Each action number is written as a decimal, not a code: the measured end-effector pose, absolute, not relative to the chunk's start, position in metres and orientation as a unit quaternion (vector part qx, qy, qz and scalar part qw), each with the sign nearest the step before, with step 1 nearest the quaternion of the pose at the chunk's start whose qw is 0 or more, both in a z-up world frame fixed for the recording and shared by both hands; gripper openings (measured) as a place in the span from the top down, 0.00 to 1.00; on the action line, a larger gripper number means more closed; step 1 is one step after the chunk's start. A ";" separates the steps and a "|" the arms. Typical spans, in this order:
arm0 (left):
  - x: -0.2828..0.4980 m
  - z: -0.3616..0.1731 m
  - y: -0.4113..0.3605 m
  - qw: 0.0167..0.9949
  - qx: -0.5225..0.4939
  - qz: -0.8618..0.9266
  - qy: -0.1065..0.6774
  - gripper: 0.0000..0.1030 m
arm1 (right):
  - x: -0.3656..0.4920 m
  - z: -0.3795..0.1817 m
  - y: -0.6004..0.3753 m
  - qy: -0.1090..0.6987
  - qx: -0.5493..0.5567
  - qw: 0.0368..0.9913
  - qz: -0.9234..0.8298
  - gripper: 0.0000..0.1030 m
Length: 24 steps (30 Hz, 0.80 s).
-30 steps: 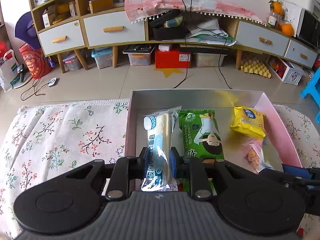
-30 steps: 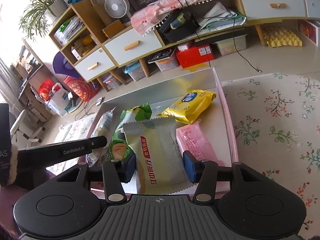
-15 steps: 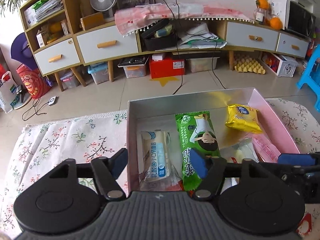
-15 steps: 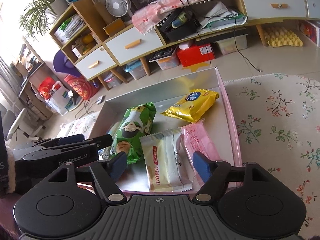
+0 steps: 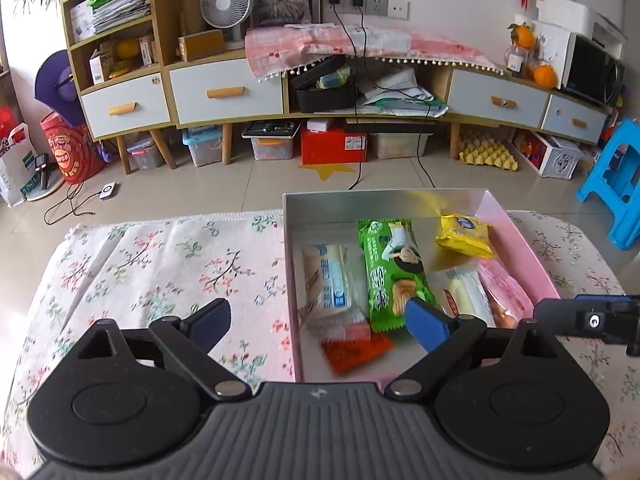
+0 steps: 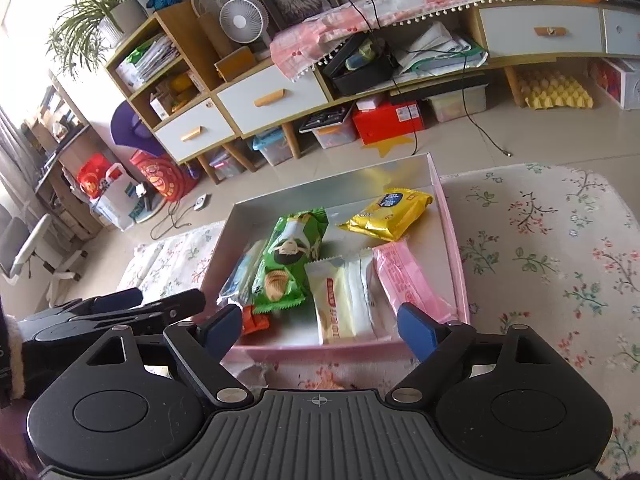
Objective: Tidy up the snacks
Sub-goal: 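Open both tools to drop the snacks into the pink box, then withdraw both tools from the box back over the table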
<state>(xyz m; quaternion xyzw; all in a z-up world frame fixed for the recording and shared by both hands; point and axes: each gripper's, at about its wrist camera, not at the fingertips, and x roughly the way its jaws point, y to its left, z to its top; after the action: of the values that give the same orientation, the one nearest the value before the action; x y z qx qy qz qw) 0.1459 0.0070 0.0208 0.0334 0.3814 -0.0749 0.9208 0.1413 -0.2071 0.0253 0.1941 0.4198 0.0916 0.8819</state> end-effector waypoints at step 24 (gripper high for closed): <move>0.068 0.002 0.057 0.919 0.018 -0.067 0.388 0.00 | 0.070 0.026 -0.176 0.445 0.104 0.885 0.086 0.08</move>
<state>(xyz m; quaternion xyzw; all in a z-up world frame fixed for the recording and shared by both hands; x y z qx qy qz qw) 0.0676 0.0570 0.0023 0.0184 0.3881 -0.0671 0.9190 0.0698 -0.1762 0.0258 0.1036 0.4451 0.0864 0.8852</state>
